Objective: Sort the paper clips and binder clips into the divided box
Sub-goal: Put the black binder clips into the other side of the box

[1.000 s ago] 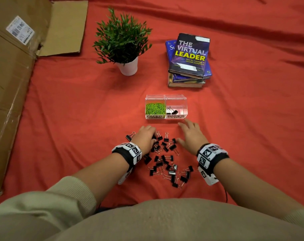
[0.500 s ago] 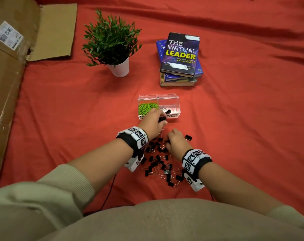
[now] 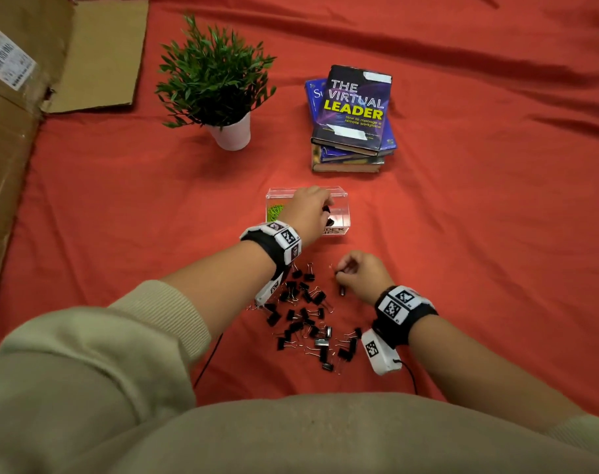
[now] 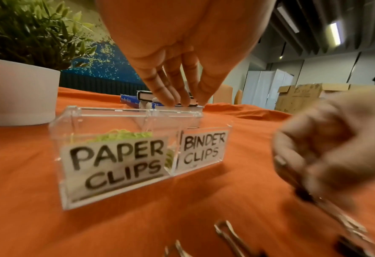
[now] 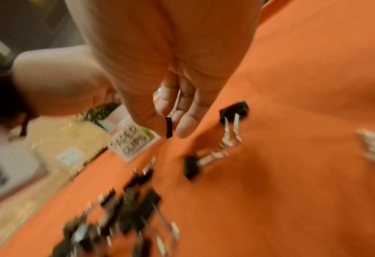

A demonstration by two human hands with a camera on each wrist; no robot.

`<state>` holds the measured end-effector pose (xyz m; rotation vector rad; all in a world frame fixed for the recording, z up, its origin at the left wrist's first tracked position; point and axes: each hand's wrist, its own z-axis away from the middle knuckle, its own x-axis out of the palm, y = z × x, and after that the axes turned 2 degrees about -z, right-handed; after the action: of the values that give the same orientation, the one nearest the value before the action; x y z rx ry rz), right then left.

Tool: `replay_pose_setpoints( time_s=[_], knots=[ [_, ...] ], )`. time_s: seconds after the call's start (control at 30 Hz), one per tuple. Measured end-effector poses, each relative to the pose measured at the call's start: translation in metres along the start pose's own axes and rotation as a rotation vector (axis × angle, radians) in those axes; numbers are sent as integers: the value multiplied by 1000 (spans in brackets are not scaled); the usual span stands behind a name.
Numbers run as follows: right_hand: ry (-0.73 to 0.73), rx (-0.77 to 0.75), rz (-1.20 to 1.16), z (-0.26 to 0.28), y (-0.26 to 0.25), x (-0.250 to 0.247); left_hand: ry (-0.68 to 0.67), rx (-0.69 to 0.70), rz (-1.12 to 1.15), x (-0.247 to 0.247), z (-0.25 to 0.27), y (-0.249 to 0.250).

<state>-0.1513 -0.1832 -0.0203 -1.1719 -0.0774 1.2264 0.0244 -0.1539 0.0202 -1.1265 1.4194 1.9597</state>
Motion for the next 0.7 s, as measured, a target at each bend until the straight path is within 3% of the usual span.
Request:
replay_pose_setpoints(
  time_s=[0.1,0.2,0.37,0.53,0.6,0.7],
  knots=[
    [134,-47,-138,-17,-22,-15,-4,-20,1,9,34,-6],
    [212,-127,-43,-40,-47,-28,-117,-49,-66,25,65,-20],
    [191,-177,207,-59,-63,-28,-253,-111,-226,39,90,-38],
    [206,-293,315,-45,-60,-29,-267,-90,-268,45,92,-43],
    [169,-323,346,-29,-52,-28,-264,-80,-258,46,91,-43],
    [-78,-279,495,1,-29,-16,-269,-77,-242,48,90,-40]
  ],
)
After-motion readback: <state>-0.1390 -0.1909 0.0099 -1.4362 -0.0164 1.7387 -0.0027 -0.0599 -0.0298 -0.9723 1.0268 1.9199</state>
